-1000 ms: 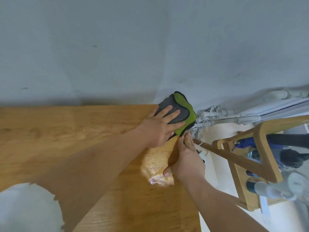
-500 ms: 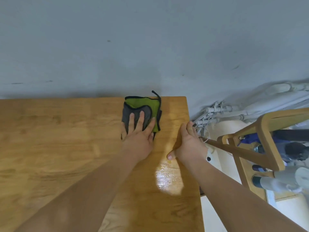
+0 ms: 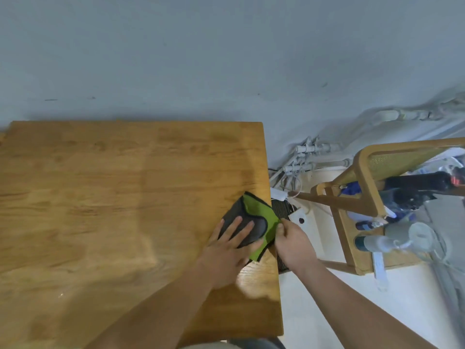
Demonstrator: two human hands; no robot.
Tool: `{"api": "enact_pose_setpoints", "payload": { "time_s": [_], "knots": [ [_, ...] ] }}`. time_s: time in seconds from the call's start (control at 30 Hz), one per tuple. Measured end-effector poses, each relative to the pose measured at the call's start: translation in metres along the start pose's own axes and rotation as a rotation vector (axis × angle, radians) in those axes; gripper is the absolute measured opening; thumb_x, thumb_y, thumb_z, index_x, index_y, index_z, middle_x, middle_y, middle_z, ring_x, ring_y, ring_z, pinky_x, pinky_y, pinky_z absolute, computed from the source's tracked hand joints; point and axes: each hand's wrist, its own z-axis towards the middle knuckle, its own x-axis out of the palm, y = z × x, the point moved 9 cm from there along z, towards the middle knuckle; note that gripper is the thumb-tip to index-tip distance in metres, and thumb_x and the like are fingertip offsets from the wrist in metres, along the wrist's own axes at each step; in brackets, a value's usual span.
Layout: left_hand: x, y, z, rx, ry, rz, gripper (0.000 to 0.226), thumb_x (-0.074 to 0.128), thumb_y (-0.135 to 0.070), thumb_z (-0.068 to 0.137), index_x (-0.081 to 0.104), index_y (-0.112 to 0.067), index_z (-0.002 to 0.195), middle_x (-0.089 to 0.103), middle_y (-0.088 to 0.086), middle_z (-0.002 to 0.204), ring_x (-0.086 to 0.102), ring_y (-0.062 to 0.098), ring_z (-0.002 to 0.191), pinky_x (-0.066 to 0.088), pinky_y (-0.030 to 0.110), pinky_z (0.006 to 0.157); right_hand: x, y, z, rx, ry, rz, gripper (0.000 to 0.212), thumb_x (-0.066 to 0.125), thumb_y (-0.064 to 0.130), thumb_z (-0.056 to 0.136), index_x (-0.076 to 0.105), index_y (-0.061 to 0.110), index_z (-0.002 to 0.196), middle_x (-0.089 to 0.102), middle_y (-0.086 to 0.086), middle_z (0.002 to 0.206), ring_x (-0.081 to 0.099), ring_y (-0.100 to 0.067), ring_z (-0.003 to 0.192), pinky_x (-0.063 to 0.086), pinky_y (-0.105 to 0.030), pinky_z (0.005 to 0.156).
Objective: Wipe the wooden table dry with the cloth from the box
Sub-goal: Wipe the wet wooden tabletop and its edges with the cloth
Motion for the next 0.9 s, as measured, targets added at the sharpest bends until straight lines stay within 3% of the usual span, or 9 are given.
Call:
{"api": "enact_pose_setpoints", "payload": {
  "time_s": [0.07,0.17,0.33,0.4,0.47,0.53,0.63,0.73,0.9],
  "knots": [
    [0.001,0.03,-0.025,-0.06,-0.001,0.012,0.057,0.023,-0.052,0.108,-0.005,-0.056,0.158,-0.023,-0.013,0.169,-0.033,0.02,0.152,-0.008,0.057,0.125,0.013,0.004,-0.012,-0.022,0.056,0.019,0.032,0.036,0.03,0.105,0.066,0.024,0.115,0.065,-0.001,0.117,0.06,-0.024,0.113,0.049,-0.041,0.096],
    [-0.009,0.097,-0.055,-0.315,-0.024,-0.018,0.056,0.016,-0.055,0.108,-0.018,-0.058,0.152,-0.03,-0.014,0.166,-0.034,0.019,0.151,-0.007,0.053,0.127,0.027,0.016,-0.028,-0.089,0.105,-0.04,0.045,0.034,0.039,0.107,0.052,0.021,0.145,0.052,0.0,0.147,0.049,-0.022,0.133,0.041,-0.039,0.105],
    [-0.011,0.145,-0.073,-0.756,-0.042,-0.233,0.058,0.016,-0.051,0.108,-0.015,-0.05,0.158,-0.034,-0.009,0.165,-0.03,0.025,0.153,-0.005,0.056,0.126,0.029,0.006,-0.038,-0.117,0.068,-0.098,0.042,0.04,0.036,0.106,0.054,0.018,0.141,0.053,-0.001,0.144,0.054,-0.022,0.127,0.045,-0.039,0.102],
    [-0.005,0.117,-0.066,-0.786,-0.06,-0.265,0.06,0.017,-0.048,0.109,-0.015,-0.048,0.159,-0.034,-0.007,0.166,-0.03,0.032,0.153,-0.006,0.062,0.124,0.025,-0.012,-0.042,-0.085,0.026,-0.089,0.031,0.04,0.038,0.104,0.064,0.025,0.117,0.065,-0.004,0.125,0.065,-0.02,0.103,0.054,-0.042,0.092],
    [0.001,0.071,-0.052,-0.692,-0.08,-0.232,0.062,0.019,-0.046,0.109,-0.018,-0.046,0.158,-0.036,-0.004,0.165,-0.034,0.036,0.151,-0.008,0.066,0.121,0.018,-0.032,-0.045,-0.021,-0.031,-0.083,0.029,0.041,0.039,0.103,0.062,0.023,0.092,0.068,-0.005,0.099,0.065,-0.018,0.082,0.057,-0.043,0.078],
    [0.01,0.015,-0.039,-0.523,-0.075,-0.163,0.065,0.024,-0.044,0.109,-0.019,-0.047,0.158,-0.038,-0.004,0.163,-0.036,0.037,0.149,-0.012,0.068,0.119,0.011,-0.047,-0.052,0.045,-0.061,-0.041,0.031,0.043,0.037,0.104,0.059,0.018,0.085,0.067,-0.004,0.087,0.064,-0.025,0.081,0.054,-0.041,0.076],
    [0.035,-0.067,-0.033,-0.273,-0.07,-0.104,0.071,0.041,-0.034,0.104,0.0,-0.046,0.16,-0.023,0.0,0.171,-0.026,0.041,0.153,-0.01,0.072,0.117,0.004,-0.07,-0.063,0.129,-0.089,-0.031,0.034,0.043,0.034,0.105,0.055,0.012,0.082,0.066,-0.011,0.088,0.062,-0.037,0.091,0.043,-0.038,0.072],
    [0.061,-0.112,-0.049,-0.017,-0.089,-0.026,0.068,0.058,-0.03,0.092,0.034,-0.042,0.155,0.01,0.005,0.173,0.0,0.044,0.157,0.01,0.076,0.117,0.001,-0.085,-0.082,0.184,-0.103,-0.105,0.037,0.041,0.037,0.102,0.057,0.015,0.077,0.066,-0.009,0.084,0.061,-0.035,0.085,0.045,-0.037,0.07],
    [0.086,-0.1,-0.091,0.175,-0.109,0.099,0.06,0.06,-0.04,0.096,0.039,-0.044,0.152,0.021,0.002,0.171,0.011,0.036,0.158,0.023,0.069,0.119,0.029,-0.078,-0.12,0.173,-0.101,-0.157,0.043,0.042,0.049,0.1,0.062,0.018,0.077,0.069,-0.004,0.081,0.065,-0.03,0.082,0.054,-0.037,0.073]
  ]
}}
